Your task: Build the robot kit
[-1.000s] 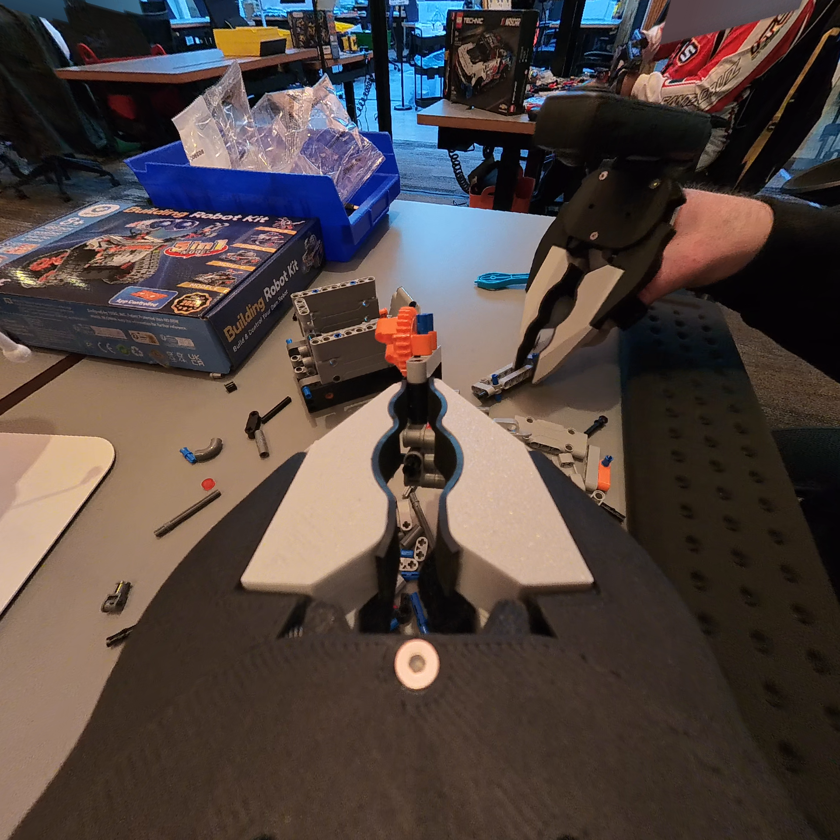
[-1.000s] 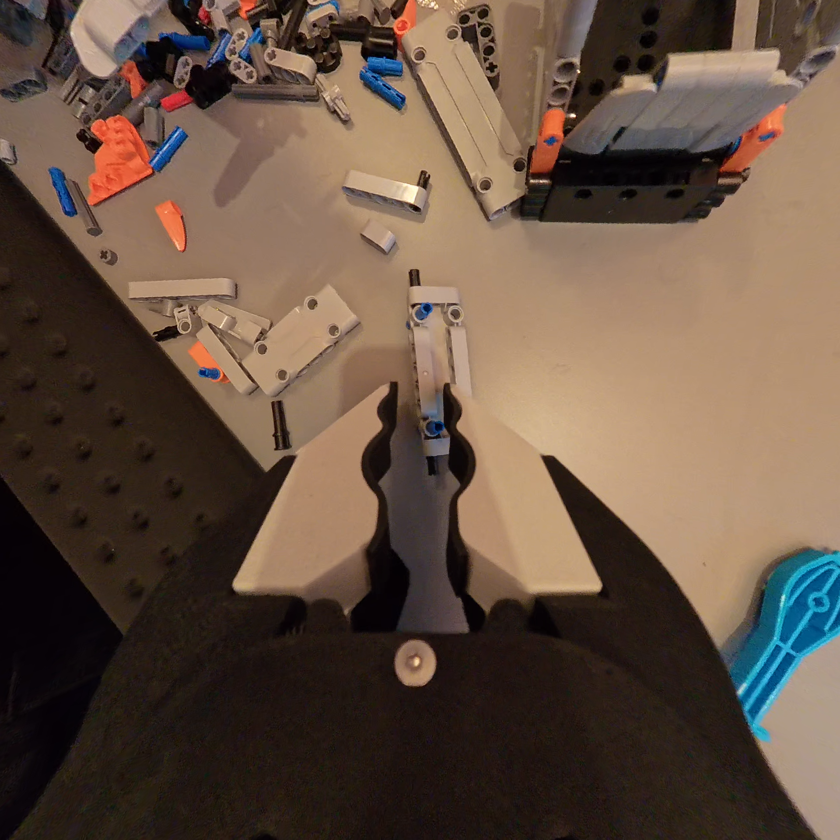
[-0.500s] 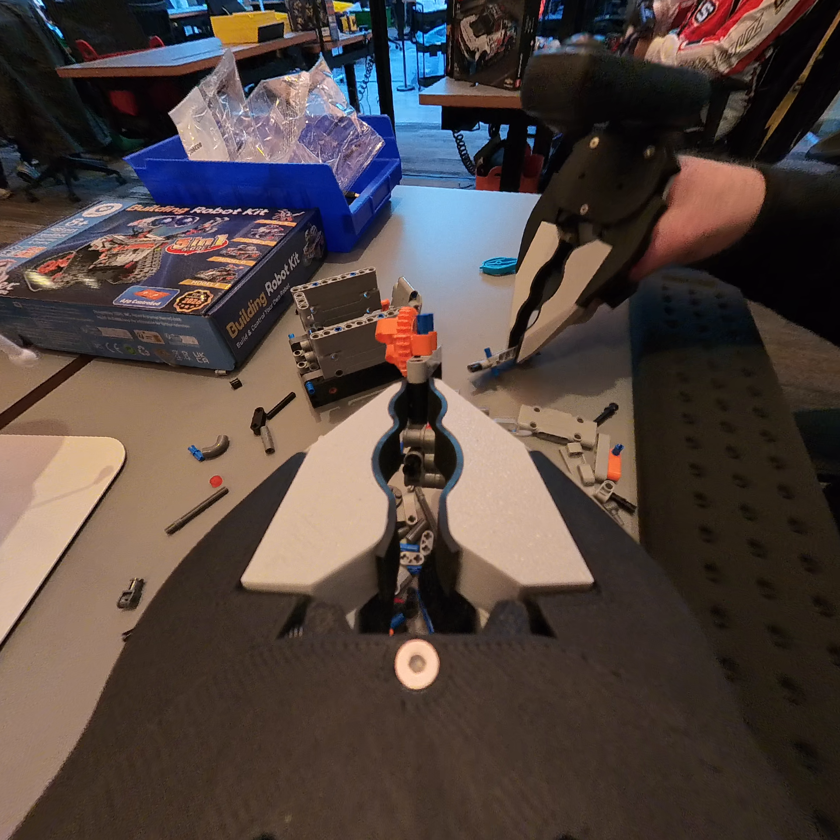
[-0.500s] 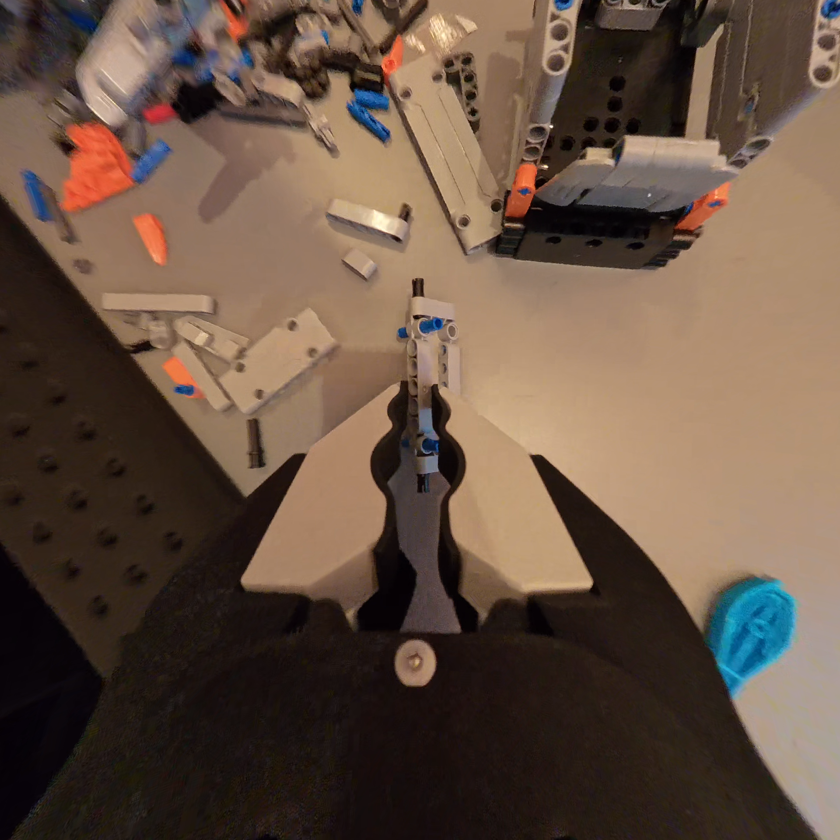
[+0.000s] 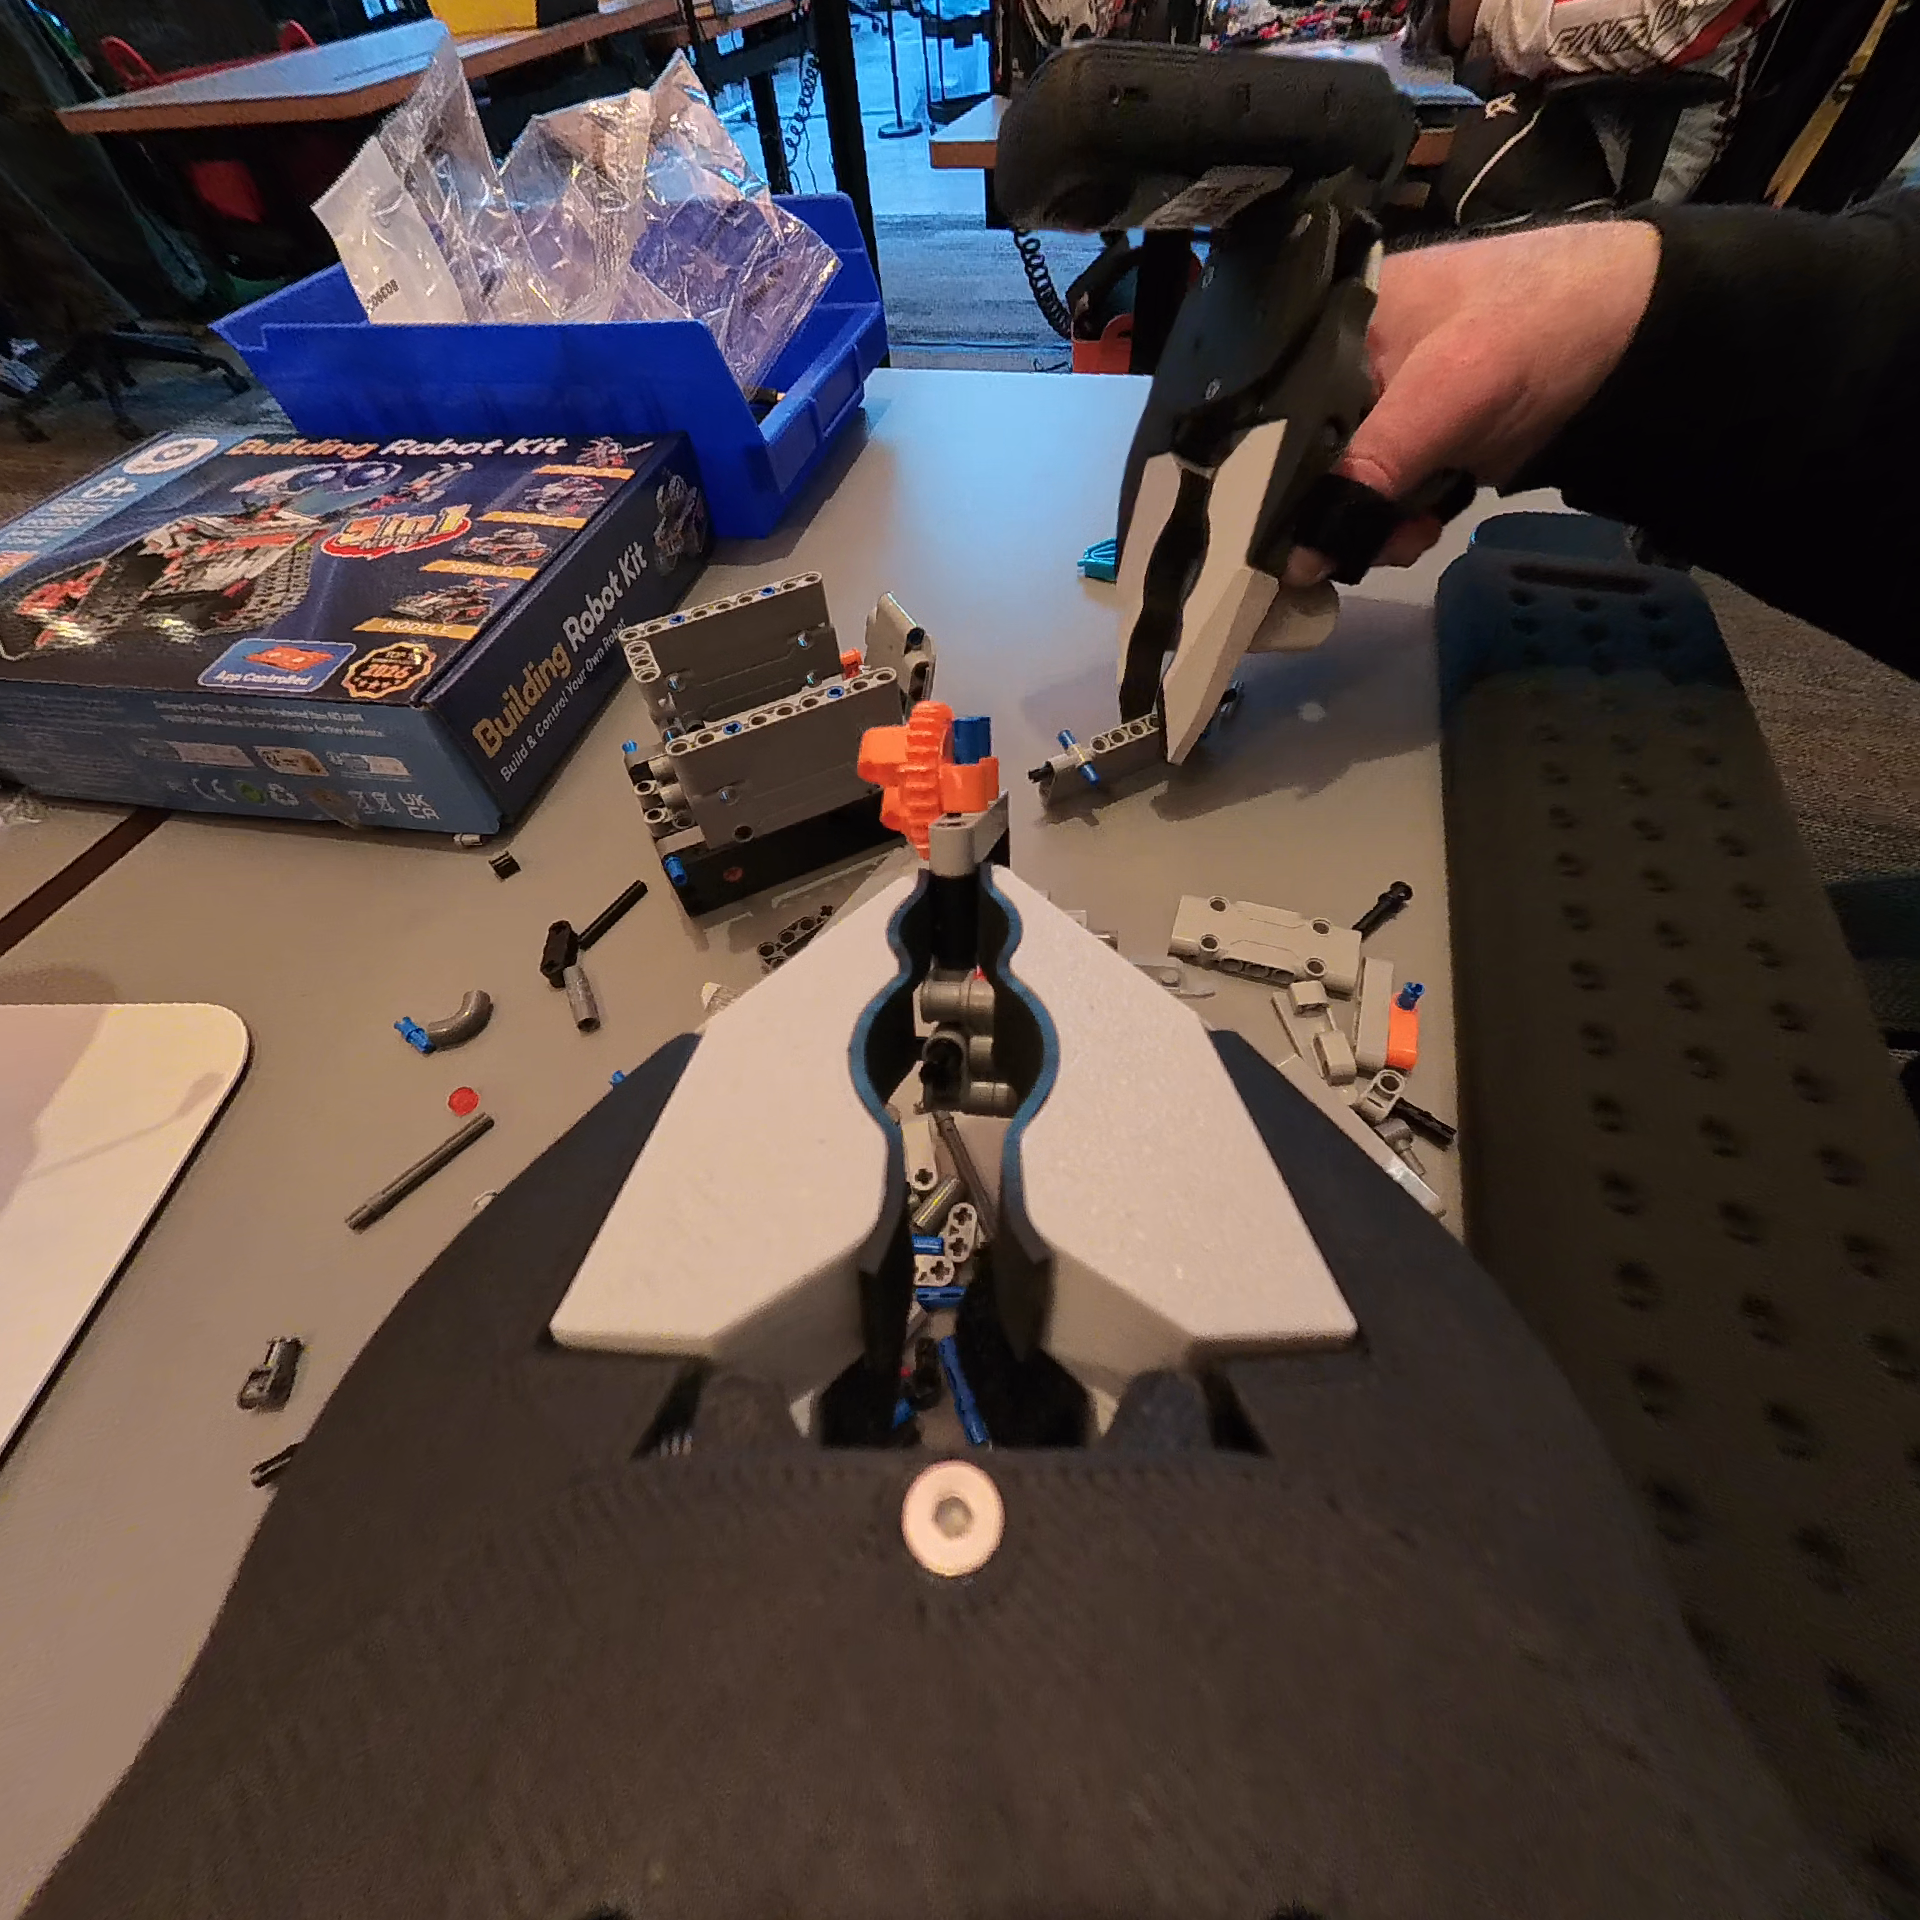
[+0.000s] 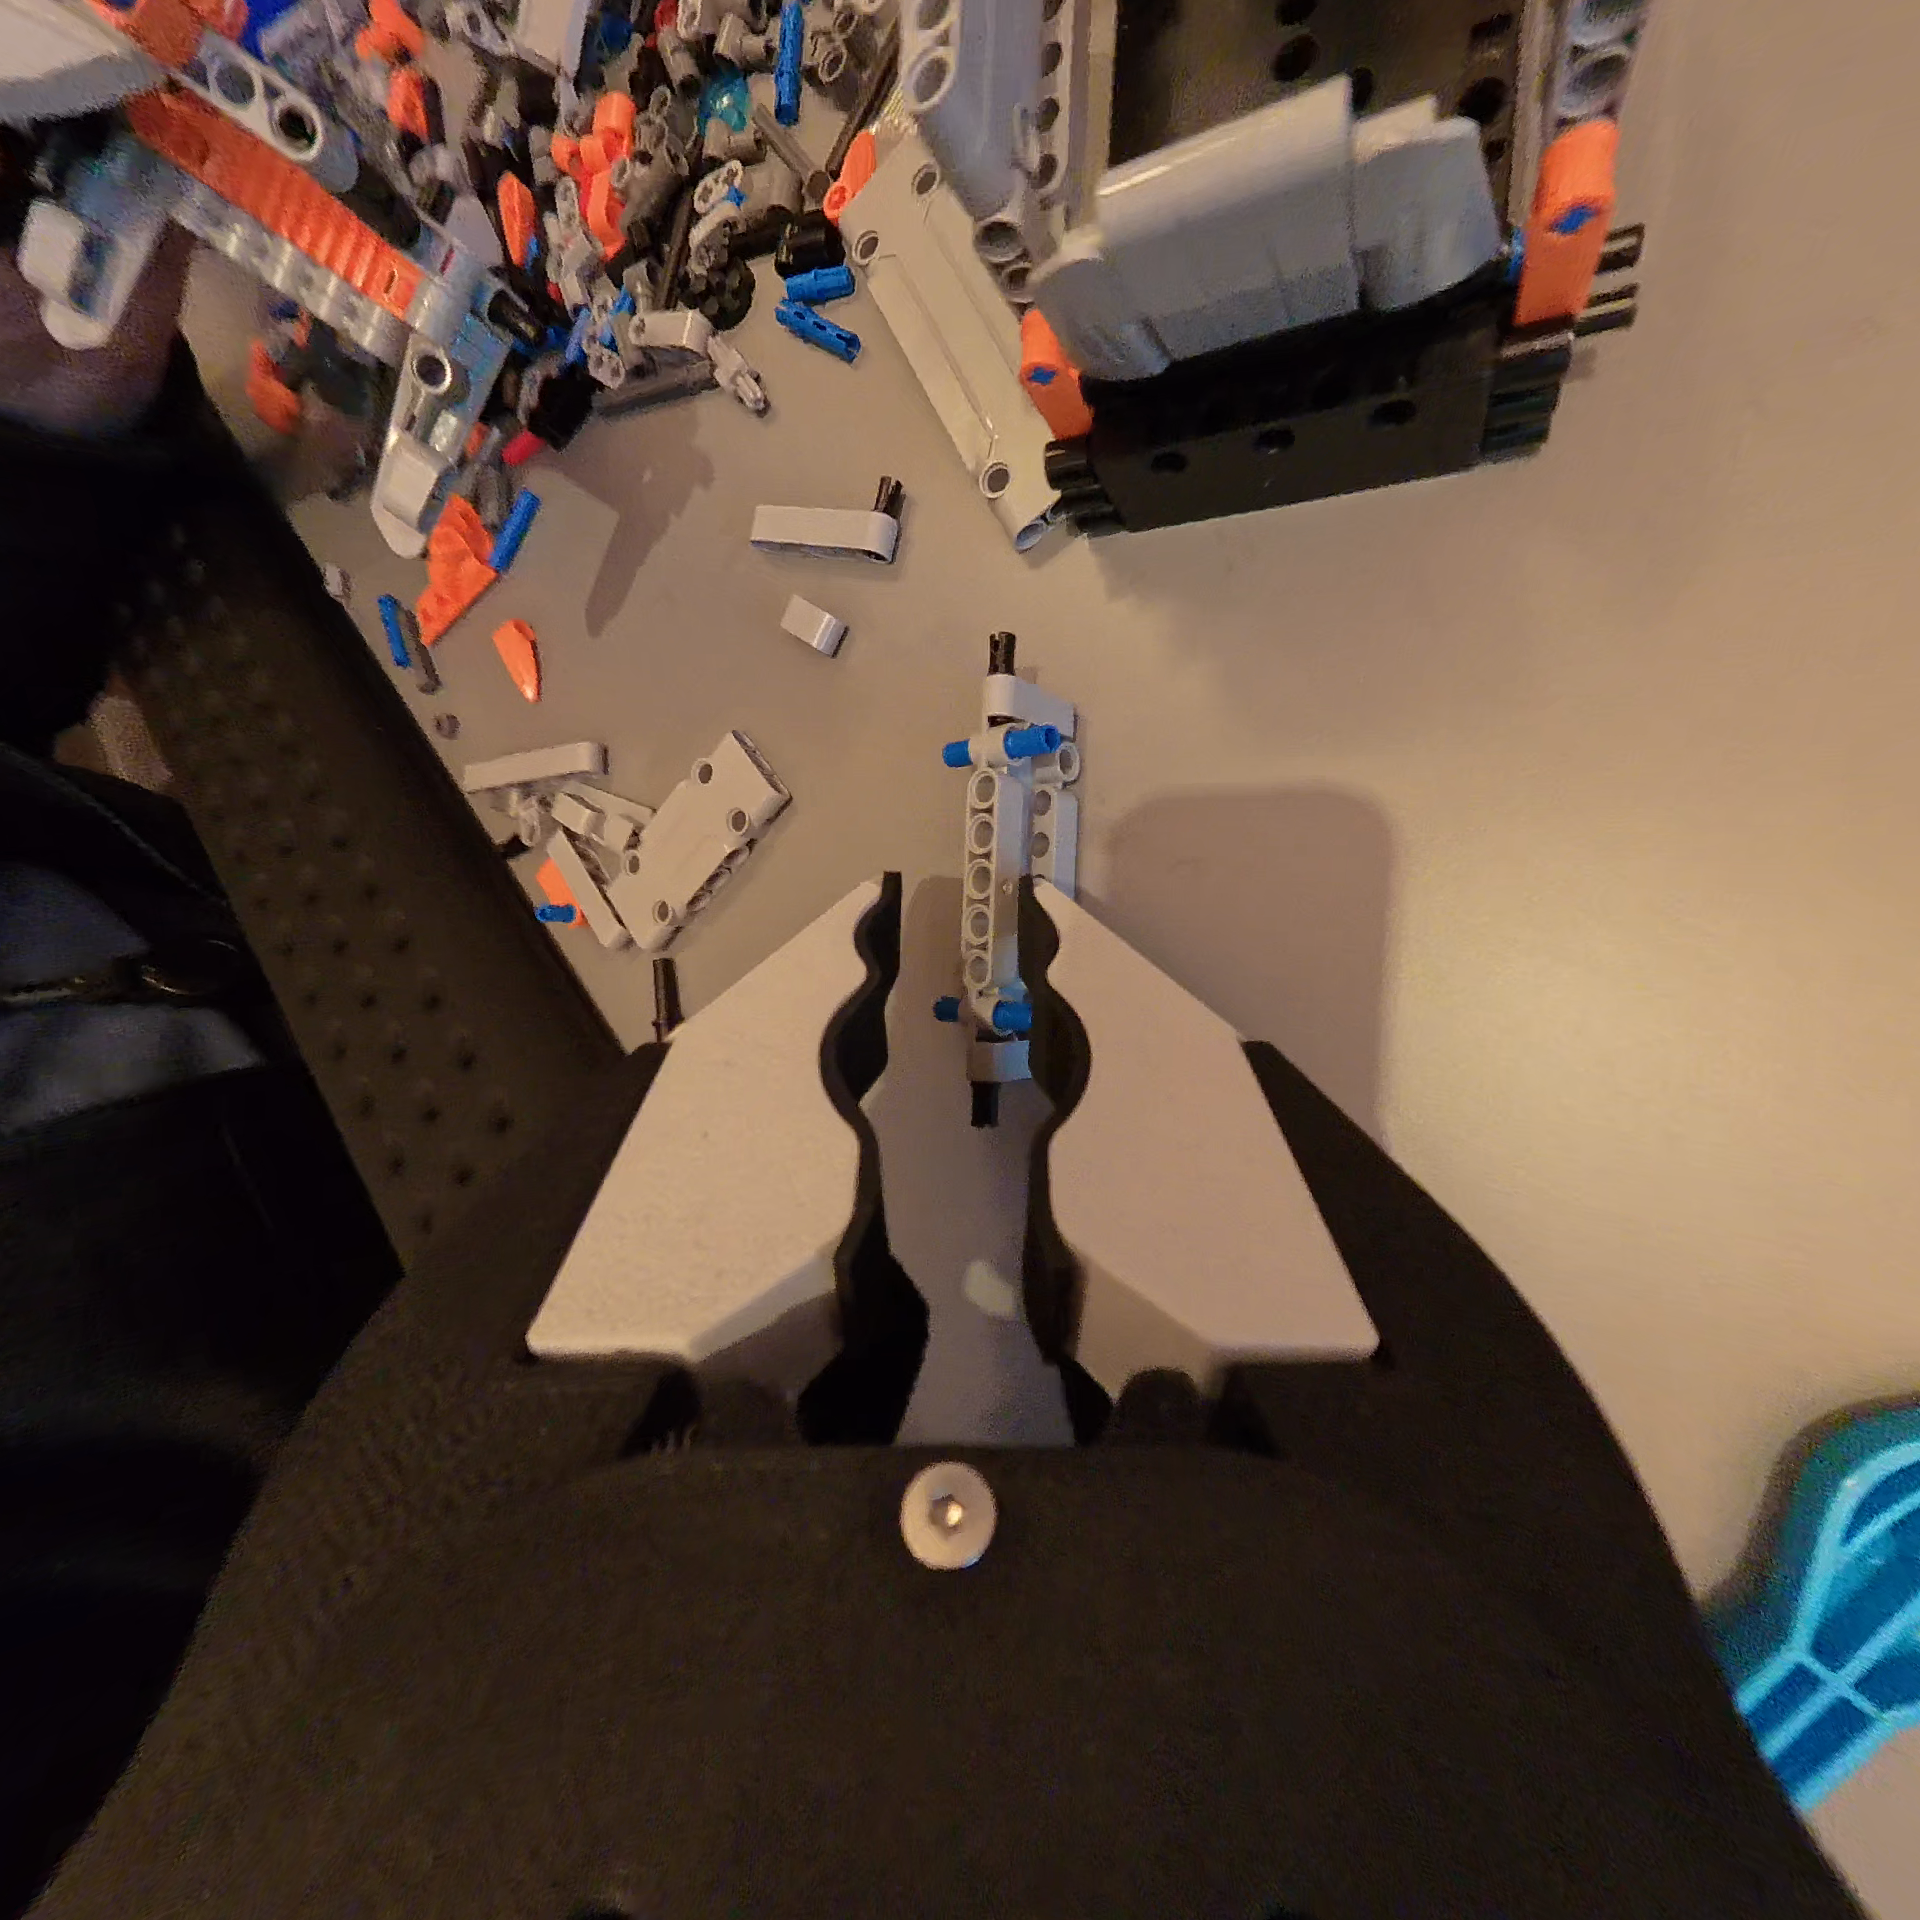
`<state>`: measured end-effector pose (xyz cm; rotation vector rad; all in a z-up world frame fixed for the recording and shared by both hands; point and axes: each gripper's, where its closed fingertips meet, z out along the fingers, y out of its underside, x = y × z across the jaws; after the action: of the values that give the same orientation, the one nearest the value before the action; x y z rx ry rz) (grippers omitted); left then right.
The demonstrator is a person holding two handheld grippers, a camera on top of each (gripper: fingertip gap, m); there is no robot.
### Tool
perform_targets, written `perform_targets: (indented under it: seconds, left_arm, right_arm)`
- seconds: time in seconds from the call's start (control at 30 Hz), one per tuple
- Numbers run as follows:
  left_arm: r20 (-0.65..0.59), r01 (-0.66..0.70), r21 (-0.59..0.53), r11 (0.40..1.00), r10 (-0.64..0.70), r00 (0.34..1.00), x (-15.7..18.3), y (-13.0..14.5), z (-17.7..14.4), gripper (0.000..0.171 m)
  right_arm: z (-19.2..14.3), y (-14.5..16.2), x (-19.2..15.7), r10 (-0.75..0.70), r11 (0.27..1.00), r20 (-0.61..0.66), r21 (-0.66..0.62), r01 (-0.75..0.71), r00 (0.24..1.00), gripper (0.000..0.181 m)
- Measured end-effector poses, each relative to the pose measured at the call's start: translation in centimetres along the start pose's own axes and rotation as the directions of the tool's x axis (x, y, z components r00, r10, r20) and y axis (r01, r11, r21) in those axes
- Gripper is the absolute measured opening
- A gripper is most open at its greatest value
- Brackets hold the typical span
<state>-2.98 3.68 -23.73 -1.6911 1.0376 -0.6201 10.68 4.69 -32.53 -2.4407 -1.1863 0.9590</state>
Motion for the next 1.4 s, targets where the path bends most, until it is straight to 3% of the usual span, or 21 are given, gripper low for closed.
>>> perform_targets:
  seconds: [0.13, 0.27, 0.4, 0.67, 0.83, 1.03, 1.17, 1.4]
  left_arm:
    - [-0.001, -0.008, -0.011, 1.000, 0.008, 1.000, 0.1, 0.2, 0.2, 0.005]
    - [0.000, -0.029, -0.036, 0.999, 0.029, 1.000, 0.3, 0.7, 0.3, 0.005]
    - [-0.019, -0.023, -0.097, 0.995, 0.021, 1.000, 1.1, 1.9, 1.3, 0.005]
    - [-0.104, -0.045, -0.347, 0.937, 0.009, 0.995, 3.0, 7.2, 3.0, 0.006]
    - [-0.123, -0.033, -0.389, 0.921, -0.017, 0.992, 3.1, 8.1, 2.7, 0.013]
    - [-0.050, -0.022, -0.289, 0.957, 0.008, 0.999, 1.9, 5.4, 1.5, 0.039]
    - [0.015, -0.122, -0.141, 0.982, 0.125, 0.992, 2.7, 1.1, 0.8, 0.048]
    - [0.137, -0.261, -0.047, 0.964, 0.265, 0.955, 4.8, -2.6, 1.7, 0.064]
  right_arm:
    - [0.3, 0.2, 0.2, -0.101, 0.994, -0.082, -0.059, 0.096, 0.992, 0.009]
    - [0.2, -0.2, 0.3, -0.092, 0.995, -0.076, -0.042, 0.089, 0.993, 0.007]
    - [0.2, -0.1, -0.3, -0.078, 0.997, -0.038, -0.019, 0.077, 0.996, 0.007]
    - [-0.1, -0.6, -1.6, -0.057, 0.997, 0.052, 0.061, 0.054, 0.997, 0.007]
    - [-0.7, -1.4, -2.6, -0.047, 0.990, 0.129, 0.138, 0.029, 0.991, 0.007]
    - [-2.4, -4.1, -6.0, -0.082, 0.948, 0.254, 0.317, -0.002, 0.964, 0.007]
    - [-3.6, -7.1, -9.3, -0.124, 0.872, 0.343, 0.486, -0.063, 0.931, 0.007]
    - [-2.9, -10.8, -12.7, -0.167, 0.750, 0.368, 0.650, -0.124, 0.915, 0.007]
